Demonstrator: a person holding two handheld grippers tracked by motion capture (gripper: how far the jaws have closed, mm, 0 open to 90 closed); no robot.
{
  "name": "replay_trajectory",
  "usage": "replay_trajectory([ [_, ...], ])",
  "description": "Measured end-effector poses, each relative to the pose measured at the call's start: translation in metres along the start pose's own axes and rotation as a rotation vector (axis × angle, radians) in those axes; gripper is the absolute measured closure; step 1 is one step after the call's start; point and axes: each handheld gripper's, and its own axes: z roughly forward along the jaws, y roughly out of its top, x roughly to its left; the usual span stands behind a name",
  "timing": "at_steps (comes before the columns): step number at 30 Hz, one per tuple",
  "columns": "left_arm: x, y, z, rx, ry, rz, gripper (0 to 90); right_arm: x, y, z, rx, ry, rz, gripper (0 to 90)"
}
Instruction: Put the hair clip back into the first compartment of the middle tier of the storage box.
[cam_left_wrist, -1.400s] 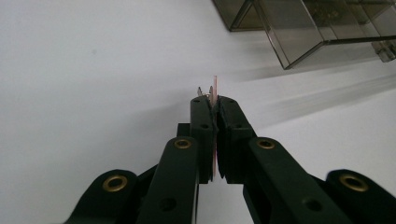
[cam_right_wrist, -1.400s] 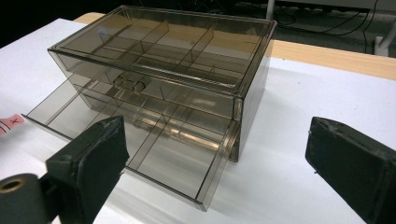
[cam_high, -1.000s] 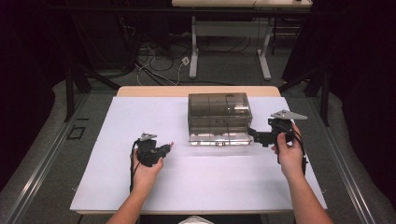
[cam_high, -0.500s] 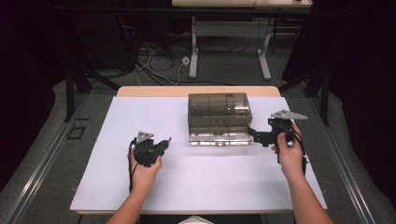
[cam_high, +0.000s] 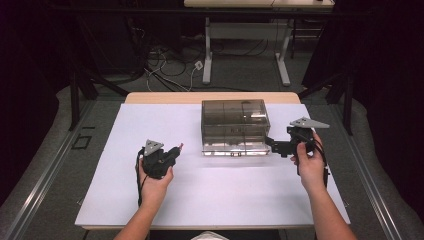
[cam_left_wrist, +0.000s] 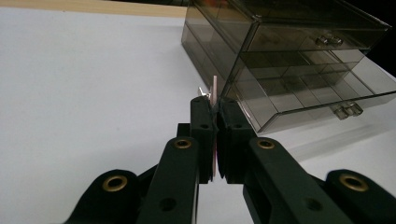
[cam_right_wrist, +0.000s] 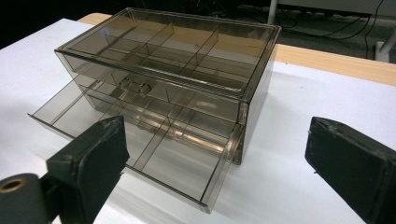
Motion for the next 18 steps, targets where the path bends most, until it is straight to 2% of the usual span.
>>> replay_trajectory([
  [4, -0.0019, 0.0015, -0.0025, -0.016, 0.004, 0.011, 85.8, -0.0006, 0.0003, -0.0011, 0.0, 0.001, -0.002, 5.7],
  [11, -0.0043, 0.006, -0.0074, -0.042, 0.001, 0.006, 85.7, 0.0, 0.0006, -0.0017, -0.003, -0.002, -0.003, 5.7],
  [18, -0.0077, 0.0091, -0.0078, -0.042, -0.022, -0.012, 85.8, -0.0007, 0.0012, -0.0037, 0.0, -0.007, 0.007, 5.7],
])
